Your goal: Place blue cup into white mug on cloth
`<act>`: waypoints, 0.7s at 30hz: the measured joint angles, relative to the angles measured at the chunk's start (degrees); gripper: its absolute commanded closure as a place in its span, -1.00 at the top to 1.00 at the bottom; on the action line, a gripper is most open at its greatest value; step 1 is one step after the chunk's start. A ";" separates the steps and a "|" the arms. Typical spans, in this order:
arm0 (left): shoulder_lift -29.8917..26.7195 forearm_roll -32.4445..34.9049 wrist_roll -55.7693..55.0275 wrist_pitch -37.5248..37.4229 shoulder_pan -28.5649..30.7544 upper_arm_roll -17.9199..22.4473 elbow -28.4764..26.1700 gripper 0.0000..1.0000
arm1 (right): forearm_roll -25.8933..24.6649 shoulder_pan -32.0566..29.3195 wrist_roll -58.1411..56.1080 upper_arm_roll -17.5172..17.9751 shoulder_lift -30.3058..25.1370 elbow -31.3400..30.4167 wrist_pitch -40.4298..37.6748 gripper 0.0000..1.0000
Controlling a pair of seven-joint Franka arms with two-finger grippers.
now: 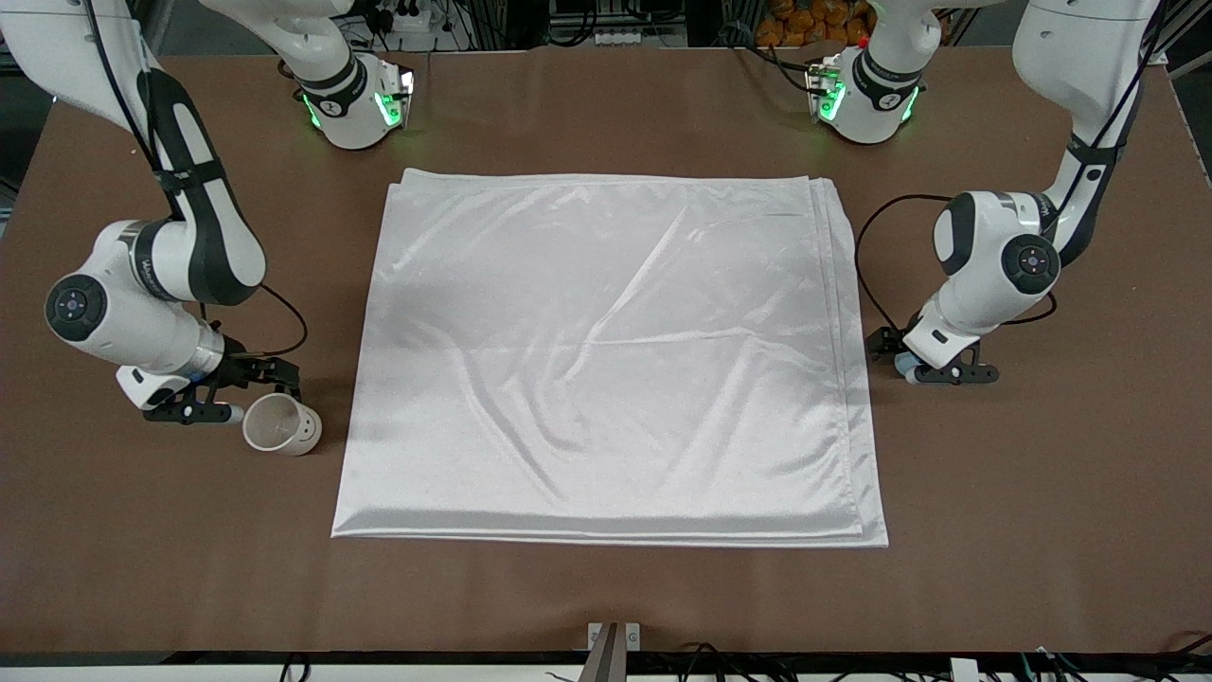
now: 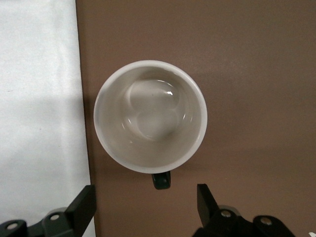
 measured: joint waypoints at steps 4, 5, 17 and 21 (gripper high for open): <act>0.57 0.10 0.02 0.40 0.00 0.00 0.00 0.03 | 0.00 0.00 -0.05 0.00 1.14 0.00 1.32 0.75; 0.61 0.22 0.07 0.44 0.00 0.00 0.00 -0.07 | 0.00 0.00 -0.06 0.00 1.40 0.00 1.50 0.75; 0.62 2.29 0.28 0.62 0.07 0.15 0.08 -1.00 | 0.00 -0.01 -0.13 0.00 3.52 0.11 3.75 0.48; 0.24 3.72 0.28 0.60 0.13 0.31 0.23 -1.00 | 0.00 -0.01 -0.15 0.00 4.20 0.21 4.52 0.01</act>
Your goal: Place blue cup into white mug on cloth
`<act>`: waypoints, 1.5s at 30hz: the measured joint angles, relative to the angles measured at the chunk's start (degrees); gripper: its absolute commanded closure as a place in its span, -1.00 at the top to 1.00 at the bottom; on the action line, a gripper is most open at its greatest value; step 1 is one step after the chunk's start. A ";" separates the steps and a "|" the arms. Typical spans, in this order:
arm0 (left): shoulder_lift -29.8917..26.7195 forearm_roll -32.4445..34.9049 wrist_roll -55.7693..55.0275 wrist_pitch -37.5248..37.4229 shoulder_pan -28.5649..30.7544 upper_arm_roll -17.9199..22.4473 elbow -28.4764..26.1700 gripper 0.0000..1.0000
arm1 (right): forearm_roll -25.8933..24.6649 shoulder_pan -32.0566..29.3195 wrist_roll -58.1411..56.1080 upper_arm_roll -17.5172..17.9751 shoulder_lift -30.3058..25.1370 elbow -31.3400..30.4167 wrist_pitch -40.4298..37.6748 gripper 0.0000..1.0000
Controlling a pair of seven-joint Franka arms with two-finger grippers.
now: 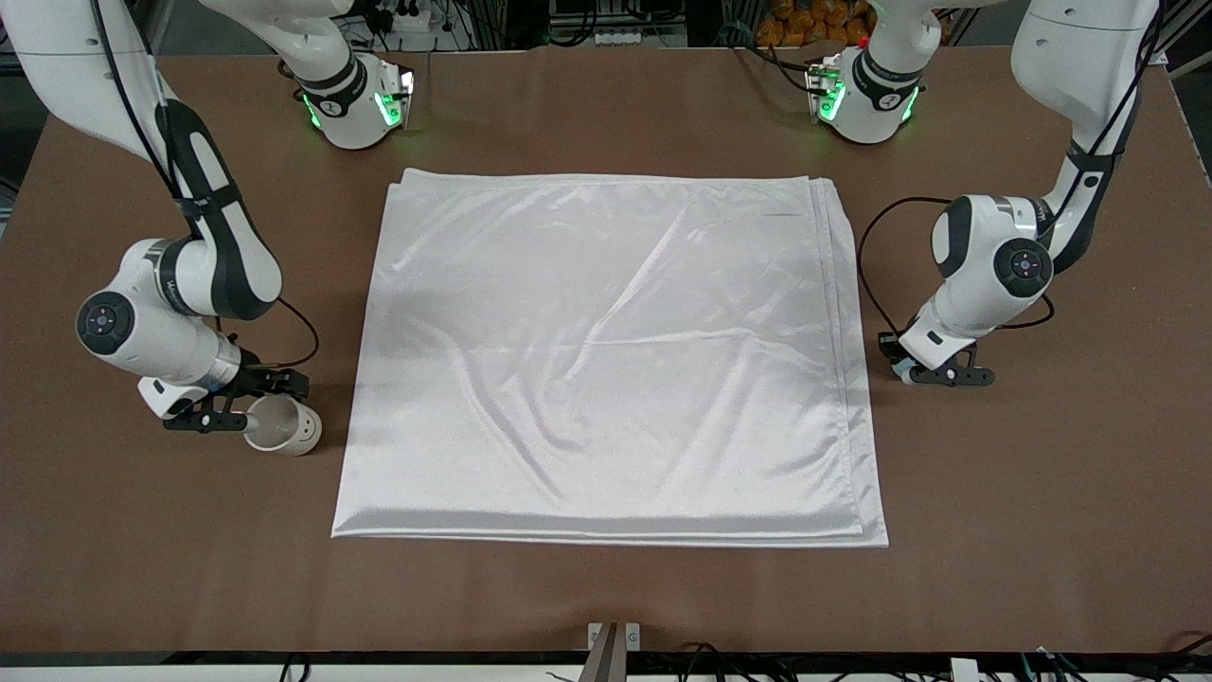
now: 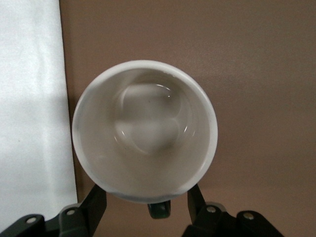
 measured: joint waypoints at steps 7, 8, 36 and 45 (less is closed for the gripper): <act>-0.29 0.09 0.01 0.07 0.31 0.05 0.17 -1.00 | 0.00 0.00 -0.07 0.00 0.42 0.26 0.21 -0.91; -0.30 0.09 0.01 0.08 0.32 0.06 0.22 -1.00 | 0.00 0.00 -0.07 0.00 0.42 0.28 0.21 -1.00; -7.73 0.42 2.86 -7.98 0.39 1.56 6.34 -1.00 | 0.19 2.05 3.23 3.30 -3.99 11.21 -15.22 -1.00; -11.77 0.43 5.21 -17.46 0.38 1.91 11.23 -1.00 | 0.46 8.19 9.79 5.47 -4.62 14.01 -18.31 -1.00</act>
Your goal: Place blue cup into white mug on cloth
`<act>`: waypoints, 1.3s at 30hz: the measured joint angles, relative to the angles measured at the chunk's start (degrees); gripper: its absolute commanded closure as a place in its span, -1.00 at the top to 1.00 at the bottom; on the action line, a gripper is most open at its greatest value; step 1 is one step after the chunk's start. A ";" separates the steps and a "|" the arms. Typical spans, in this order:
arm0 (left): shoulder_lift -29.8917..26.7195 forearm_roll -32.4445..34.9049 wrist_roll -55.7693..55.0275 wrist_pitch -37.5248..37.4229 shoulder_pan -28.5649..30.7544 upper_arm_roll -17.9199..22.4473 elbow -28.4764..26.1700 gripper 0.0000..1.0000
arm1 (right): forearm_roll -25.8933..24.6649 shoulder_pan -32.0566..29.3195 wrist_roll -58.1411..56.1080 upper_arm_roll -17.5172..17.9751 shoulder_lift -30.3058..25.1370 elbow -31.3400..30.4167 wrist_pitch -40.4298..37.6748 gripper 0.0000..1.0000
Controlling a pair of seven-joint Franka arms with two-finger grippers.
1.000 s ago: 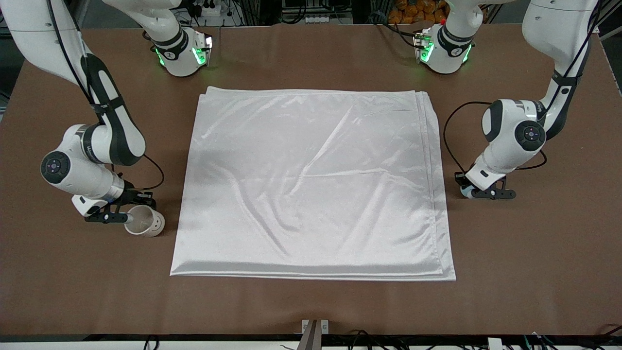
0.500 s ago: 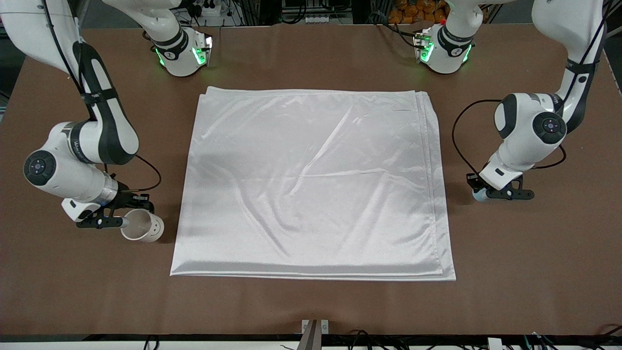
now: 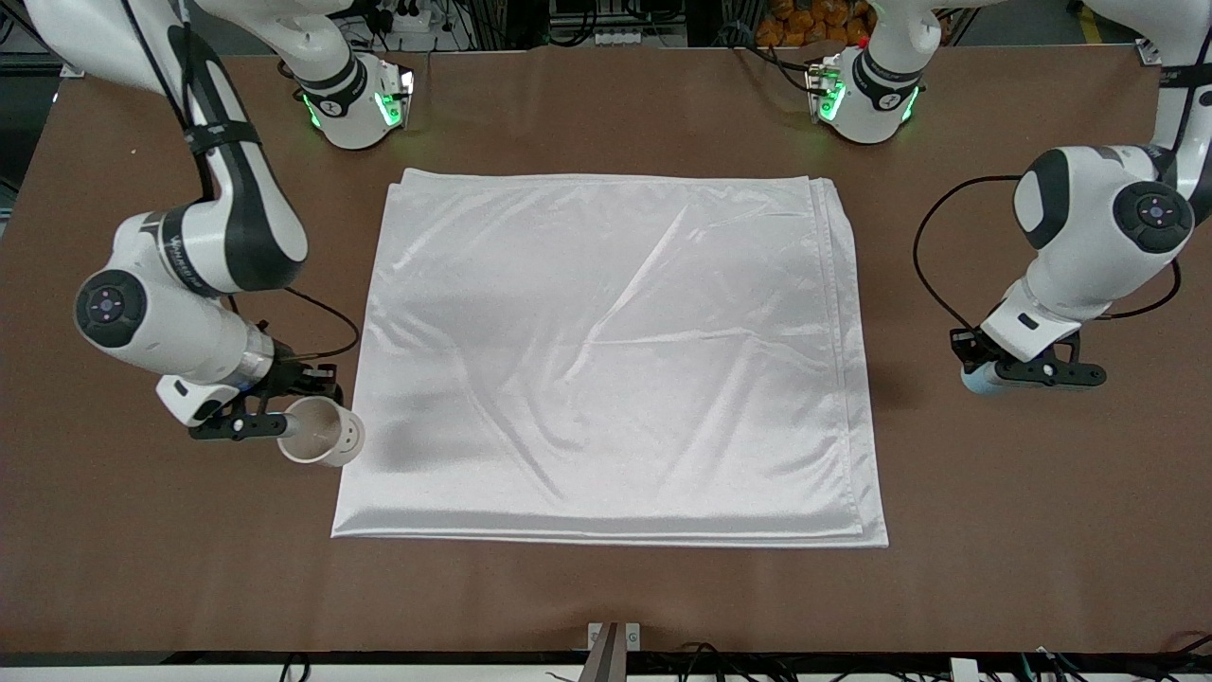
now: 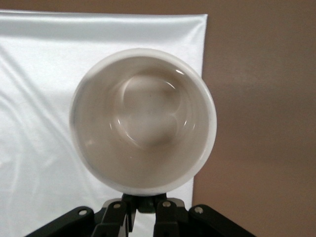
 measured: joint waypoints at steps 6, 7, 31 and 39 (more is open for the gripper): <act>-2.09 0.00 0.06 -9.16 -0.29 -0.09 4.68 -1.00 | 0.19 3.36 6.82 2.98 0.08 0.10 0.57 -1.00; -2.35 0.00 0.06 -10.42 -0.39 -0.12 5.38 -1.00 | 0.19 3.66 8.11 3.82 0.13 0.10 1.02 -1.00; -3.90 0.00 -2.80 -15.36 -2.41 -1.18 8.34 -1.00 | -3.17 20.83 31.95 7.82 10.64 4.91 10.67 -1.00; -3.90 0.00 -2.83 -15.38 -2.42 -1.50 8.48 -1.00 | -9.63 24.42 41.51 7.72 16.42 9.25 10.79 -1.00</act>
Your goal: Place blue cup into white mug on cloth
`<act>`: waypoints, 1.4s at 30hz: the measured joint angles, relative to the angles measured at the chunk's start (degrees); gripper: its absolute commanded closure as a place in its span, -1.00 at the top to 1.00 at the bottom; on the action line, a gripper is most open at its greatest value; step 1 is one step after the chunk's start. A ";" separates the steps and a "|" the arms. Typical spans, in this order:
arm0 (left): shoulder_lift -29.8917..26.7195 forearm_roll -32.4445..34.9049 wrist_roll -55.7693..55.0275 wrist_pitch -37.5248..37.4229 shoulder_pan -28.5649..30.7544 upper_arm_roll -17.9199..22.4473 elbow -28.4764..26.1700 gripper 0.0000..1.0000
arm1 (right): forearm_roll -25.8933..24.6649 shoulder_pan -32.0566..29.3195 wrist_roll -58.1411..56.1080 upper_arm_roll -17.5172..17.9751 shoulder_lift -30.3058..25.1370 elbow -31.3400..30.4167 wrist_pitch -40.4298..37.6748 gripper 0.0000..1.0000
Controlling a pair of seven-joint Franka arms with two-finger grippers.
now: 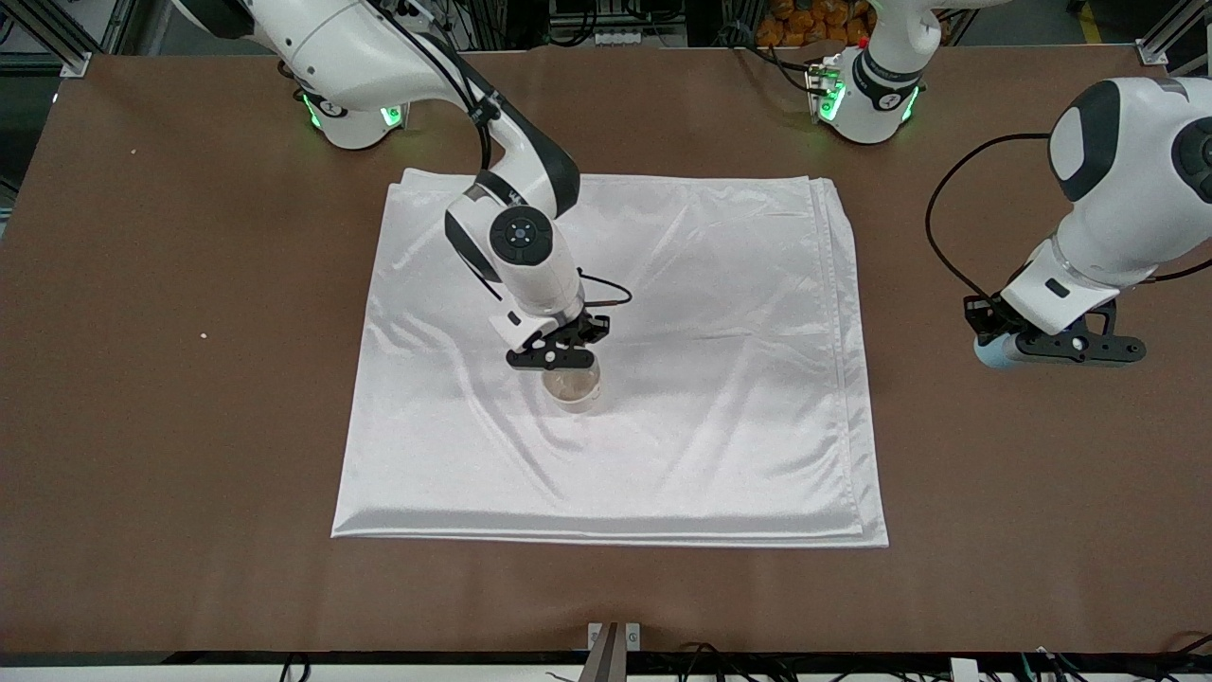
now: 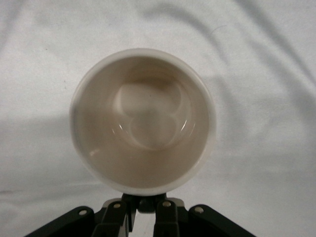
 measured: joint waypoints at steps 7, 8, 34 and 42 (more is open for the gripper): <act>0.00 0.00 -0.18 0.00 -0.03 -0.88 0.14 -1.00 | -2.59 1.40 2.63 -0.06 2.67 1.76 0.13 -1.00; 0.00 0.00 -0.19 0.00 -0.02 -0.91 0.15 -1.00 | -2.68 1.55 2.94 -0.06 2.94 1.98 0.30 -1.00; 2.64 0.00 -5.34 0.00 -0.36 -7.25 4.16 -1.00 | -3.29 -3.55 2.76 1.05 -5.91 5.18 -6.67 1.00; 7.58 0.00 -14.94 0.01 -0.80 -14.39 8.95 -1.00 | 1.59 -9.11 -5.84 1.82 -16.05 2.89 -14.61 1.00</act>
